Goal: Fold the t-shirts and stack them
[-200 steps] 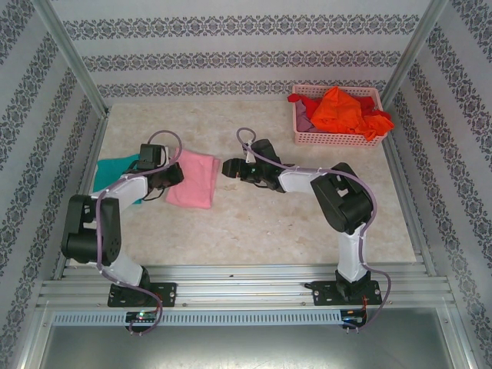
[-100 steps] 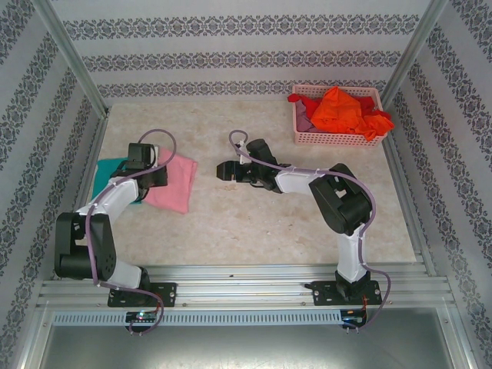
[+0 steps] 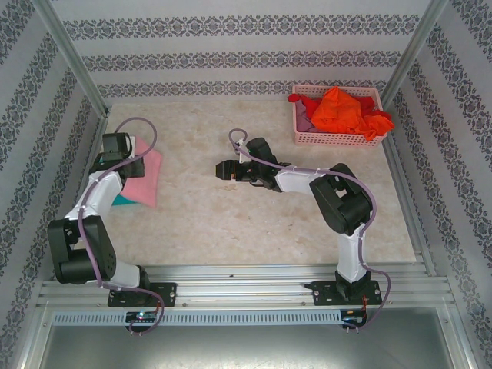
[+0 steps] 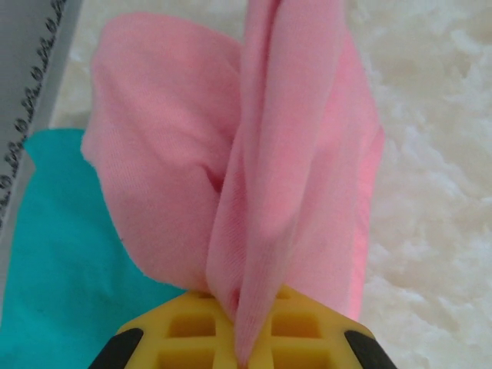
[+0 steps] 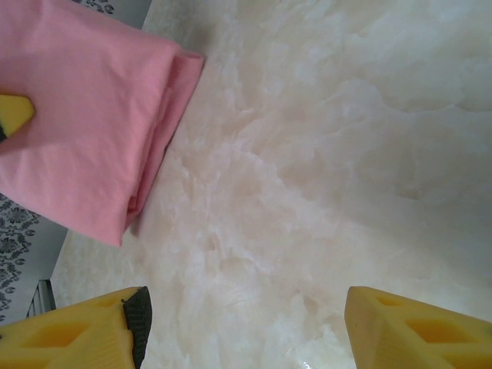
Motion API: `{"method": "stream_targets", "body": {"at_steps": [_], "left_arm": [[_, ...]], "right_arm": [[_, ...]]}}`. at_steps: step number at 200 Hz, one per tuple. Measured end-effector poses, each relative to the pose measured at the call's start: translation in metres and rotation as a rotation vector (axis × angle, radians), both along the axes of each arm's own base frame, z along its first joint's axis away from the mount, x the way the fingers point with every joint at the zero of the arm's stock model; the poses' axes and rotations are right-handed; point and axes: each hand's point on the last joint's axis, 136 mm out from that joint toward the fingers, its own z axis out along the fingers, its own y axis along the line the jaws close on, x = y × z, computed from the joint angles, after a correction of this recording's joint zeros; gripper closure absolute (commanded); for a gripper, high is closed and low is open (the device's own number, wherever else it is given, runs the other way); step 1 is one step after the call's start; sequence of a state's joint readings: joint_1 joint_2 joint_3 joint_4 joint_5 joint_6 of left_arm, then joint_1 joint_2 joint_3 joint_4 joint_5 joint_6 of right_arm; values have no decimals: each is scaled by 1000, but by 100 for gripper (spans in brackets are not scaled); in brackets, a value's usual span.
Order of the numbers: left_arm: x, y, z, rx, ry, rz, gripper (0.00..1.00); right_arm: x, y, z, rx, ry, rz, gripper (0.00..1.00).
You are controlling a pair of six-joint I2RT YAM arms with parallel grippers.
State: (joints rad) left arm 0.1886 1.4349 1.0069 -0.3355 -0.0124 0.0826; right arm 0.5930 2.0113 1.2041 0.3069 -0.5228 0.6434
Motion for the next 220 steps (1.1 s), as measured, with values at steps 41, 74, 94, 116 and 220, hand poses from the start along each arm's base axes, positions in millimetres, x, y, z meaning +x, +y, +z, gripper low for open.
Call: {"method": "stream_targets", "body": {"at_steps": [41,74,94,116,220], "left_arm": [[1,15,23,48,-33,4,100],[-6,24,32,67,-40,16,100],[-8,25,38,67,-54,17,100],[-10,32,41,68,-60,34,100],[-16,66,2,122,55,138,100]], "right_arm": [[1,0,1,4,-1,-4,32],[2,0,2,8,-7,-4,32],[3,0,3,12,-12,-5,32],[3,1,4,14,-11,-6,32],[3,1,-2,16,2,-7,33]]}}
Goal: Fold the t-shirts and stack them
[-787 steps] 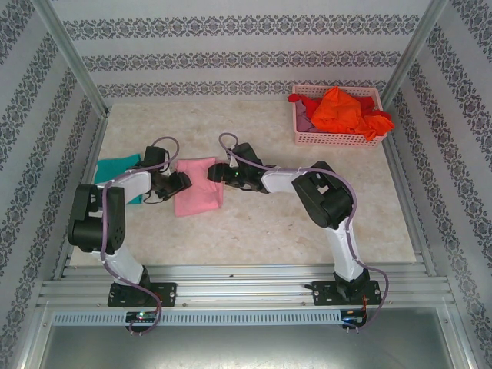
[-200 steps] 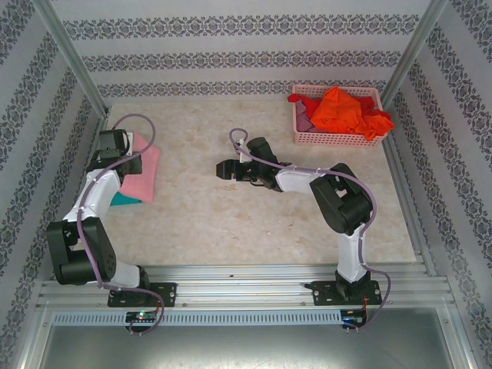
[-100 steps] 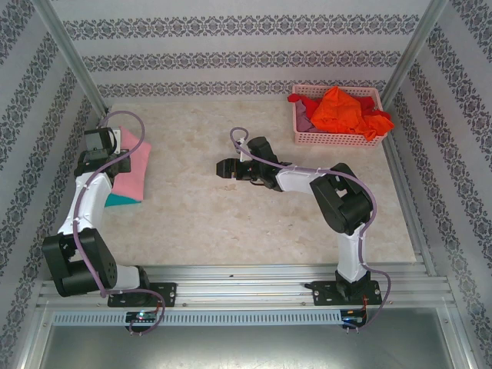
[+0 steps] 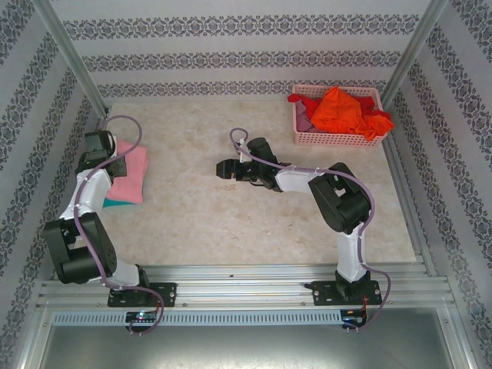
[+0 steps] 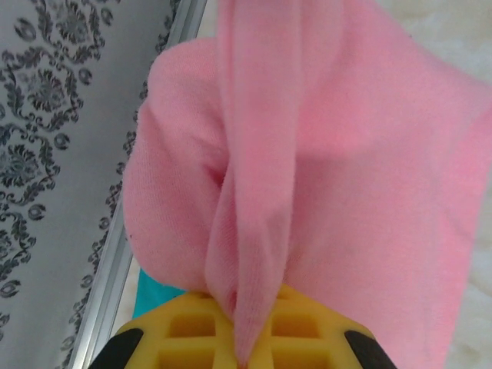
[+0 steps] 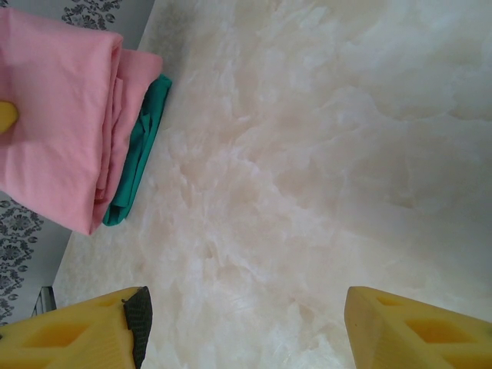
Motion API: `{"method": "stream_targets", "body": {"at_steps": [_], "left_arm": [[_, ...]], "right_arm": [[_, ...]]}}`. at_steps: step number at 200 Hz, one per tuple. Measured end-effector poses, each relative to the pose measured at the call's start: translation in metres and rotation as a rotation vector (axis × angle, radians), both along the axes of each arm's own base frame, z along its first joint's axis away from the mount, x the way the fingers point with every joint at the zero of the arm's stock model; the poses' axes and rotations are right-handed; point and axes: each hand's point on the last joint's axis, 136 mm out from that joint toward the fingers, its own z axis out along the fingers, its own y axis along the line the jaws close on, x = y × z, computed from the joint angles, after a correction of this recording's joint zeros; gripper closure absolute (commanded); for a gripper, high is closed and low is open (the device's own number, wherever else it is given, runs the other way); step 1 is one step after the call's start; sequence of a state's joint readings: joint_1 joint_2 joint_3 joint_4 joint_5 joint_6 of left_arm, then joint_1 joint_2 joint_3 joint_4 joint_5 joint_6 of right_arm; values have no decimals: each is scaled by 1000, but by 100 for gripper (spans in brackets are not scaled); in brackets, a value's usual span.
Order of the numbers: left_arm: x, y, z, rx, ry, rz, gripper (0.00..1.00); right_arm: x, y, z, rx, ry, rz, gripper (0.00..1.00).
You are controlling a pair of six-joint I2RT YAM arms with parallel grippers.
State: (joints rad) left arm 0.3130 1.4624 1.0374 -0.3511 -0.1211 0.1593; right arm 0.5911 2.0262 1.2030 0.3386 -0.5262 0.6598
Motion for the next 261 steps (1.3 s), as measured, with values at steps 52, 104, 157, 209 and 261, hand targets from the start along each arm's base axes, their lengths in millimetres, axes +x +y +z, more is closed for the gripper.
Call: {"method": "stream_targets", "body": {"at_steps": [52,104,157,209,261], "left_arm": [[-4,18,-14,74,57,52,100],[-7,33,-50,112,164,99,96],[-11,42,-52,152,183,146,15],[-8,36,-27,123,84,181,0],[31,-13,-29,-18,15,51,0]], "right_arm": [[0,0,0,8,13,-6,32],[-1,0,0,11,19,-4,33],[-7,-3,-10,-2,38,-5,33],[-8,-4,-12,-4,40,-5,33],[-8,-4,-12,-3,43,-7,33]]}}
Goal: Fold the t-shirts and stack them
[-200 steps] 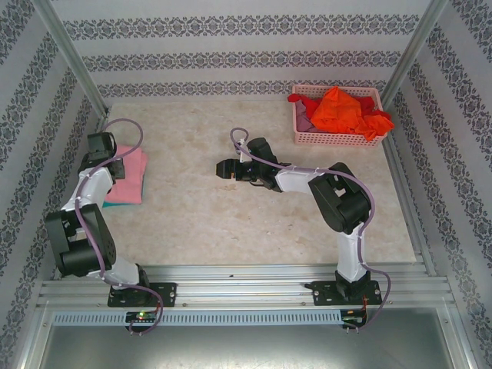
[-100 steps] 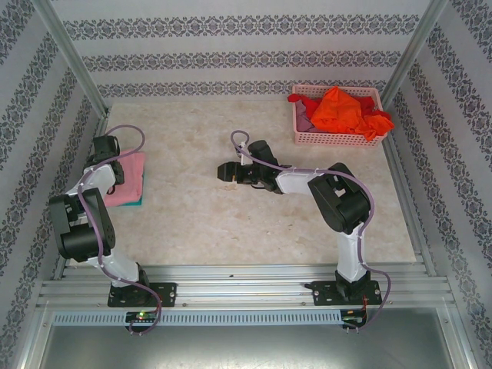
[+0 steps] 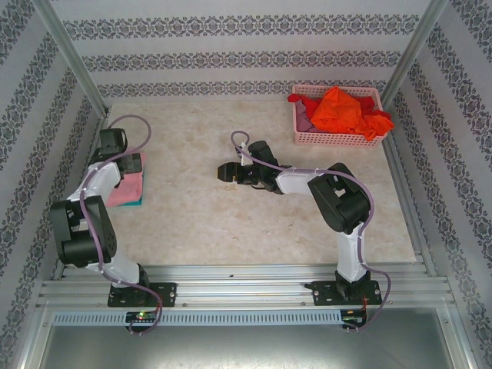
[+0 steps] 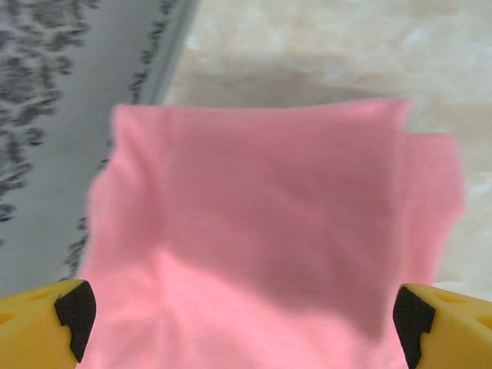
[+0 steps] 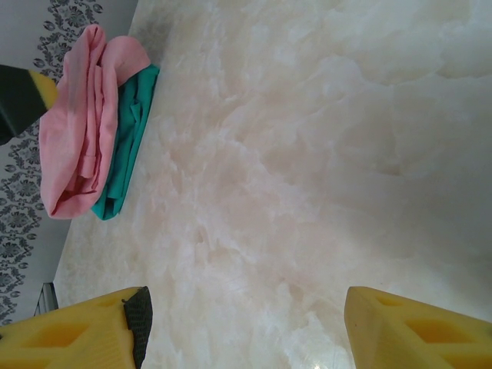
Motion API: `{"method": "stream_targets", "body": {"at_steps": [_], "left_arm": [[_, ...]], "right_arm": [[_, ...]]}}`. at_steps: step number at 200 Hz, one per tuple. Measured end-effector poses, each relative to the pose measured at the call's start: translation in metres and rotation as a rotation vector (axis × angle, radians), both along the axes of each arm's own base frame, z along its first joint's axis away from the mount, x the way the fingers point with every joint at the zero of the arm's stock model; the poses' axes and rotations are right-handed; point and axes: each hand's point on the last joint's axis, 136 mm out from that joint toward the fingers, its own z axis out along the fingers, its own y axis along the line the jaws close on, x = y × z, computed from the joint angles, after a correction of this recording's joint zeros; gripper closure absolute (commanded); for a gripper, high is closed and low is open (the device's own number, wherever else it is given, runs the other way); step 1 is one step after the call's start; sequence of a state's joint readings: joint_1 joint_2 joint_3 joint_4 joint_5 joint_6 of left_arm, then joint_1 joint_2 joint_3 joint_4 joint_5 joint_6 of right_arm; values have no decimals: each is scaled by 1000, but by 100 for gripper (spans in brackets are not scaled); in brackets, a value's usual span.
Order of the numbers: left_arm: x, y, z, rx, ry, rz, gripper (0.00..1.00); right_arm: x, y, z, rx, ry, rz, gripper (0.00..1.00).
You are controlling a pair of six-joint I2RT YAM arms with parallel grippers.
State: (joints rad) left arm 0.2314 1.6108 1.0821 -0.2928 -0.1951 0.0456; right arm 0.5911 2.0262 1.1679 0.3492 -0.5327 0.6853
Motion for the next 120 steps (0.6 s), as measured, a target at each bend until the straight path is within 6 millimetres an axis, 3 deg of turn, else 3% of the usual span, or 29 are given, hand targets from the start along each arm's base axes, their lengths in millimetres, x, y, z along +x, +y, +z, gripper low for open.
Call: {"method": "stream_targets", "body": {"at_steps": [25,57,88,120], "left_arm": [[10,-2,-29,-34,71,-12,0],[-1,1,-58,-77,169,-5,0],[-5,3,-60,-96,181,-5,0],[0,-16,-46,-183,100,-54,0]], "right_arm": [[0,0,0,0,0,0,33],[0,0,0,0,0,0,33],[0,0,0,0,1,0,33],[2,-7,-1,-5,2,-16,33]]}}
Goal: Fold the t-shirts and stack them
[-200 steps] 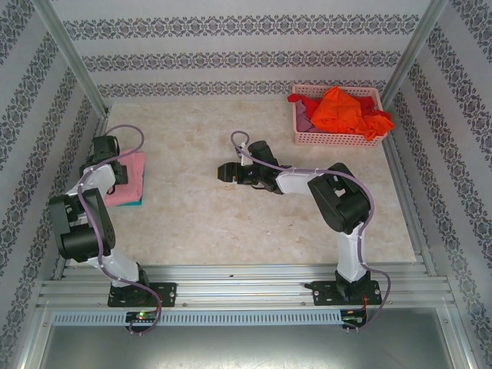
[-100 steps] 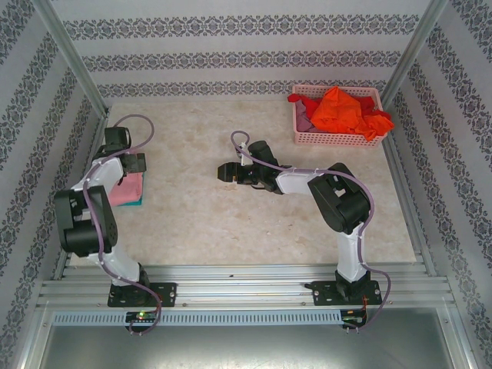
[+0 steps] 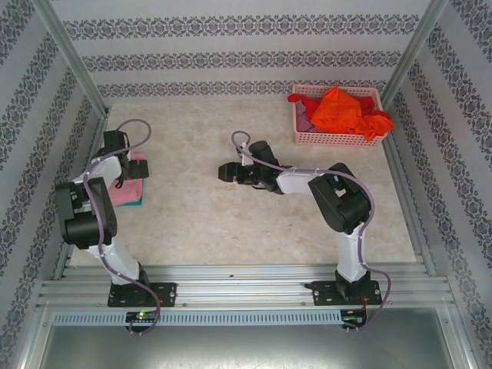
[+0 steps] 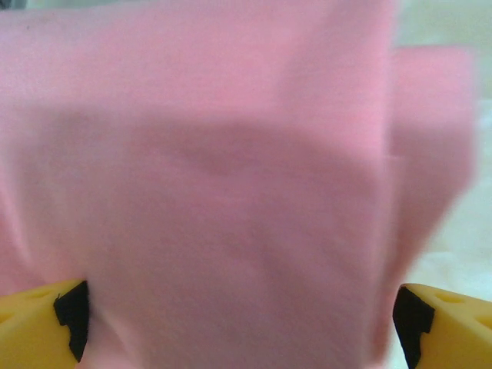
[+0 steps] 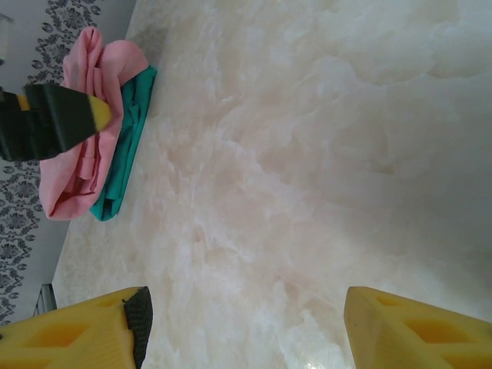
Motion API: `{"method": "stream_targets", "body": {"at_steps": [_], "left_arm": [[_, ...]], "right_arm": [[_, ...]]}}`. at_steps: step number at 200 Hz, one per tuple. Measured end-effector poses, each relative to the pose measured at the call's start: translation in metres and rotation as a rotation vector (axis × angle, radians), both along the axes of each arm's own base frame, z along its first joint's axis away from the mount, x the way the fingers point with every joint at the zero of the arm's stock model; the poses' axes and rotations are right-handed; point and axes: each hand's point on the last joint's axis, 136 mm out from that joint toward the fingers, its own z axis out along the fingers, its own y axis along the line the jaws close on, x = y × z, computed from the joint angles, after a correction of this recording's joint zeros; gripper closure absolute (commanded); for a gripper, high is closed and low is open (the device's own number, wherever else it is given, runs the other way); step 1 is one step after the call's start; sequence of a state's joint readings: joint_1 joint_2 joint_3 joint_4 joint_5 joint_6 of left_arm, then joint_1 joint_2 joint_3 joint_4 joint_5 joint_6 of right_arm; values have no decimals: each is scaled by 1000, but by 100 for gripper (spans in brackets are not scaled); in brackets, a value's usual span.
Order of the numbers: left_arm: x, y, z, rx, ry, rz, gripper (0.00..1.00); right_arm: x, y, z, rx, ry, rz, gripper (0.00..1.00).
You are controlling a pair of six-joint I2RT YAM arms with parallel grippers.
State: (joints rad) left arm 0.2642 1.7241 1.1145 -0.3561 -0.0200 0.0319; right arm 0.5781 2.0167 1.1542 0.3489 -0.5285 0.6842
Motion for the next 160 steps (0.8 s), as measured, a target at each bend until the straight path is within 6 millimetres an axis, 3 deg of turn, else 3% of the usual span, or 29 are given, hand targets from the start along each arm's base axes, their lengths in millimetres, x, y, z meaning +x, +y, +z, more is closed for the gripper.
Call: {"method": "stream_targets", "body": {"at_steps": [42,72,84,103,136,160], "left_arm": [[8,-42,55,-78,-257,-64,0],[7,-108,82,-88,-417,-206,0],[-1,-130,81,-104,-451,-249,0],[-19,-145,70,-117,-468,-271,0],[-44,-140,41,-105,-440,-243,0],[-47,-135,40,-79,-447,-228,0]], "right_arm": [[2,-39,12,-29,-35,-78,27],[3,-86,38,-73,-146,-171,18],[1,-110,50,-106,-205,-216,11],[-2,-151,67,-185,-315,-302,2],[-6,-226,90,-377,-491,-456,2],[-11,-282,96,-546,-580,-576,2]]}}
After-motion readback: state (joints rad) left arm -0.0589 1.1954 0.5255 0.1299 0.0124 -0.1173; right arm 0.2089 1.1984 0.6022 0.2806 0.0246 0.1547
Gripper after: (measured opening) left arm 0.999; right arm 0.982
